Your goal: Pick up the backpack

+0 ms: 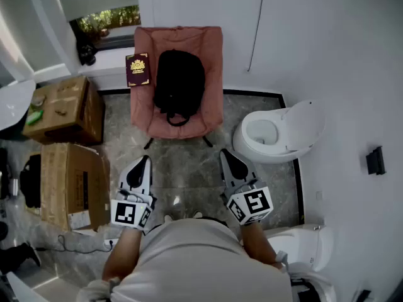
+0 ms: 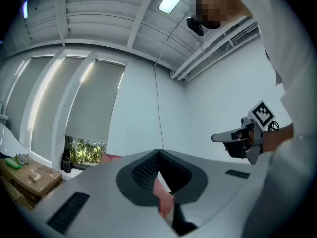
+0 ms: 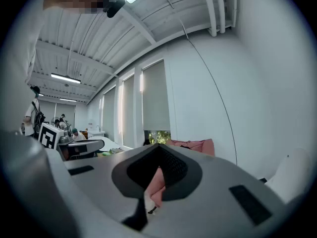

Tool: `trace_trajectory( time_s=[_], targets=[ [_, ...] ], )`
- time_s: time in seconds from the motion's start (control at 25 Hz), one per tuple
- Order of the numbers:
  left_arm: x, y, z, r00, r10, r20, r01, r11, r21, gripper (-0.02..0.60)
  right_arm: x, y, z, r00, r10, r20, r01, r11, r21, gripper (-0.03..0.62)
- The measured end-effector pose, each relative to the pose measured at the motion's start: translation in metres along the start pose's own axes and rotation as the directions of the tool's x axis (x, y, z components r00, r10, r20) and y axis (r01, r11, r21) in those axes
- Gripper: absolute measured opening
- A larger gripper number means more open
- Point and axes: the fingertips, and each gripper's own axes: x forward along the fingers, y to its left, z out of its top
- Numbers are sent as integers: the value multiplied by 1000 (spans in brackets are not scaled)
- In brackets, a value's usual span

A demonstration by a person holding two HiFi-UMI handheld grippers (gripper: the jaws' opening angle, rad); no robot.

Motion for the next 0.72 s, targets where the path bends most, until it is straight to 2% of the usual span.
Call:
trace_trajectory(
  time_s=[0.2,0.44,0.72],
  targets=[
    [1,-3,0,1000,2,0,-2,1000,0,17,-2,-2,0,1000,4,-1,-4,1000,0,20],
    [3,-11,0,1000,11,-10,-11,1000,4,18,-7,2,5,997,71,27,-72,997,7,20],
    [-1,-33,-12,998,47,-50,-47,999,7,17,-16,-14,-14,994,110,-1,-110,993,48,20]
  ],
)
